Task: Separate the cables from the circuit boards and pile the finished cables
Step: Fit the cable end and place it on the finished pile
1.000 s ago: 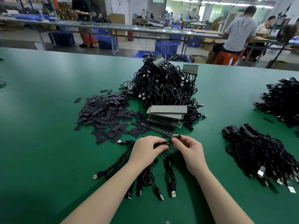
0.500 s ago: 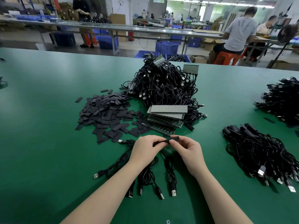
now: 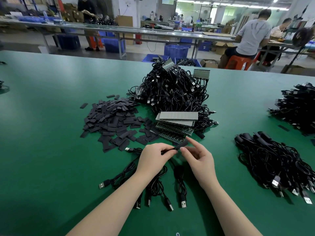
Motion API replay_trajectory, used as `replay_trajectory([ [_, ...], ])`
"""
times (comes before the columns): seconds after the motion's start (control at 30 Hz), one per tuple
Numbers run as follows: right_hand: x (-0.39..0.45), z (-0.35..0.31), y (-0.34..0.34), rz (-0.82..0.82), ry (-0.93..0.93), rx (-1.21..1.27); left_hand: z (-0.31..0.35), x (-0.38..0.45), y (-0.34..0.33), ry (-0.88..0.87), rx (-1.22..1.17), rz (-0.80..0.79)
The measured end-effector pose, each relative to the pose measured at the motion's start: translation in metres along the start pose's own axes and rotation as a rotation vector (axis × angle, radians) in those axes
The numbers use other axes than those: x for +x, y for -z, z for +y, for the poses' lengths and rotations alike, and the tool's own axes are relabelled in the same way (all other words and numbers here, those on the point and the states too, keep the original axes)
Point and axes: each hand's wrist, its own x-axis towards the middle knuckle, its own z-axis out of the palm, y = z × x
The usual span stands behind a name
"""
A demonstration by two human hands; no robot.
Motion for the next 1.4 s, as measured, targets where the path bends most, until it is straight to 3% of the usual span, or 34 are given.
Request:
replay_trajectory([
  [0.17, -0.0049, 0.0017, -0.0016, 0.086, 0.079, -0.111, 0.0009, -0.0002, -0.0003, 0.004, 0.045, 0.010],
  [0.63, 0.0012, 0.0077, 0.0017, 0.045, -0.010, -0.071, 0.0007, -0.0014, 0.0017, -0.027, 0.088, 0.004],
  [0.87, 0.0009, 0.0025, 0.0023, -0.124, -0.019, 0.016, -0.0009, 0.0008, 0.0013, -0.020, 0.000, -0.059],
  [1.4, 0.0018, 0.0026, 0.0032, -0.107, 0.009, -0.053, -0.0022, 0.0001, 0.0025, -0.050, -0.048, -0.087],
])
